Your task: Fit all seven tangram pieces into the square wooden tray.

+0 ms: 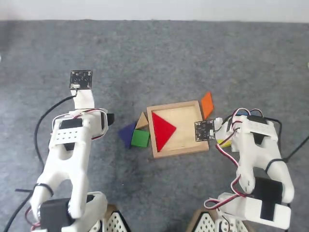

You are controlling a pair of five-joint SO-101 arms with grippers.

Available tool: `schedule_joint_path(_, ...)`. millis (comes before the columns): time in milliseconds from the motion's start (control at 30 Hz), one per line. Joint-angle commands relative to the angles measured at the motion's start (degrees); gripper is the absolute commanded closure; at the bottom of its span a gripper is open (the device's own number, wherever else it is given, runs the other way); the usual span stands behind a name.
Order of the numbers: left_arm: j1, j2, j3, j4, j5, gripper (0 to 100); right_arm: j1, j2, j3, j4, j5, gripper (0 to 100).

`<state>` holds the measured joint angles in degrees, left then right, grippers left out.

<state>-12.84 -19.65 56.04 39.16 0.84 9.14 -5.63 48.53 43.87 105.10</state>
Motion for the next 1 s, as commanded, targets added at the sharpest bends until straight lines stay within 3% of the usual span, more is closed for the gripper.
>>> schedule_joint_path(0, -0.4, -0.4, -0.3, -1.1, 0.4, 74, -0.6, 1.0, 0.2, 0.7, -1.4, 95.7)
schedule_joint_path(200, -0.4, -0.4, -0.3, -1.0, 0.4, 74, -1.1, 0.3, -1.5, 1.5, -7.1, 91.4)
schedule_joint_path(300, -0.4, -0.4, -0.3, -1.0, 0.4, 74, -4.0, -3.9, -1.6, 9.1, -12.0, 83.0)
schedule_joint_path(467, -0.4, -0.4, -0.3, -1.0, 0.4, 74, -10.8, -16.7, -1.6, 23.3, -13.4, 69.8)
schedule_joint_path(633, -0.4, -0.4, -0.3, -1.0, 0.4, 74, -18.9, -27.6, -1.5, 28.9, -29.6, 64.7)
schedule_joint_path(767, -0.4, -0.4, -0.2, -1.0, 0.4, 74, -21.8, -26.2, -1.5, 27.7, -38.1, 64.8)
schedule_joint_path(867, -0.4, -0.4, -0.2, -1.0, 0.5, 74, -20.0, -20.4, -1.5, 24.7, -38.9, 64.8)
schedule_joint_path(967, -0.4, -0.4, -0.2, -1.0, 0.5, 74, -14.1, -14.8, -1.6, 21.1, -32.3, 64.8)
